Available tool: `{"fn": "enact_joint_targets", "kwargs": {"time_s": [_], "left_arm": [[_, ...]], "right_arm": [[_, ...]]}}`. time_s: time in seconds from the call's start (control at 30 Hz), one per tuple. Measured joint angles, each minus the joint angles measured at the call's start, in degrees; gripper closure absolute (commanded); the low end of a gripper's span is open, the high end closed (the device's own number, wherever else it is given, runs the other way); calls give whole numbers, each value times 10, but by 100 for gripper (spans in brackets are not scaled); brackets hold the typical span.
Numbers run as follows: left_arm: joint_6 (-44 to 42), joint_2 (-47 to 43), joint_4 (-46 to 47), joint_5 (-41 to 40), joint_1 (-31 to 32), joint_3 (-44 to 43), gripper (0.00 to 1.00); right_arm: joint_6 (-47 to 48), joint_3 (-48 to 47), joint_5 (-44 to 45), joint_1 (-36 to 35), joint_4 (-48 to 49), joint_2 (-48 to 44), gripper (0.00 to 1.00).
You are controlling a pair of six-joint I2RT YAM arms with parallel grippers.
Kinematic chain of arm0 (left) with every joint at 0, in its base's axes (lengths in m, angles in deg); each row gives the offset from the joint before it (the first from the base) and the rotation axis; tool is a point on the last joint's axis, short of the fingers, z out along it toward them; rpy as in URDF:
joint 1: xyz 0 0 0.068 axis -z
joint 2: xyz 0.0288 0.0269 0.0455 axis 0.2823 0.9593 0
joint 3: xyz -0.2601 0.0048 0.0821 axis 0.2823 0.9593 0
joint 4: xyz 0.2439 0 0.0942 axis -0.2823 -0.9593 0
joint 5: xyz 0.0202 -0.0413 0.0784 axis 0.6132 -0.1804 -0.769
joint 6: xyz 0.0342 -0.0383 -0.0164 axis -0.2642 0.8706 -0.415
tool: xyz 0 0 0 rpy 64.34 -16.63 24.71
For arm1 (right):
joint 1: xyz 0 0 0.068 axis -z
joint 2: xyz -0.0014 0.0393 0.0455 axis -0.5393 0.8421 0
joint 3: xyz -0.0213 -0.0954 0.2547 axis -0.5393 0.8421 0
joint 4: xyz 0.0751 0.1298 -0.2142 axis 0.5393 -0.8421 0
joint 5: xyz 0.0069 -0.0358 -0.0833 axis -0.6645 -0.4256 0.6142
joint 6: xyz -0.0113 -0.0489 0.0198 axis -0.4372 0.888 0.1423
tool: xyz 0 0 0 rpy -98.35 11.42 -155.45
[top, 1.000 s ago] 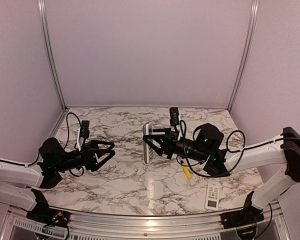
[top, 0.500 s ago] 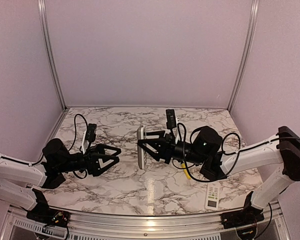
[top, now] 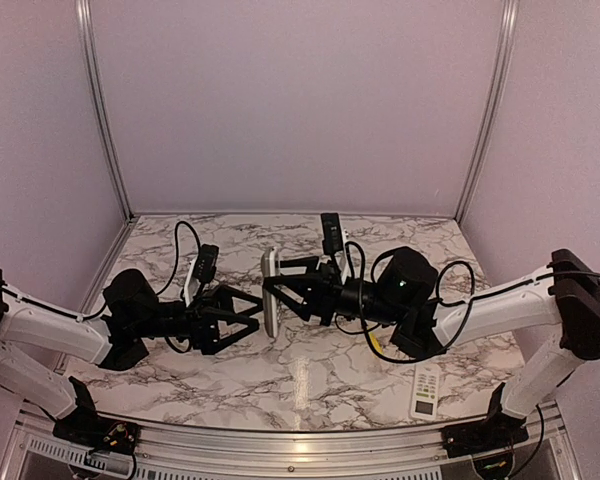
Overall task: Unload the batteries from the remote control
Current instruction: Pass from the right arm to the left
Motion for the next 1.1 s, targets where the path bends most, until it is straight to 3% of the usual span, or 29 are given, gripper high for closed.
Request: {"fn": "enact_joint_targets", "kwargs": {"time_s": [0.23, 0.43, 0.7, 0.9, 0.97, 1.1], "left_arm": [[-10, 16, 8, 10, 14, -23, 17], [-16, 35, 9, 14, 21, -43, 33], [-32, 47, 7, 11, 26, -54, 71], [-35, 47, 6, 8, 26, -54, 80], [-38, 45, -1, 6, 26, -54, 81], [-44, 27, -33, -4, 26, -51, 82]], "right_arm": [[0, -2, -3, -4, 1, 4, 100], [-2, -4, -7, -7, 3, 12, 100], [-11, -4, -17, -10, 15, 14, 100], [-9, -4, -16, -10, 13, 14, 100], [-6, -4, -14, -10, 8, 14, 92], [3, -8, -3, -10, -27, 2, 62]]}}
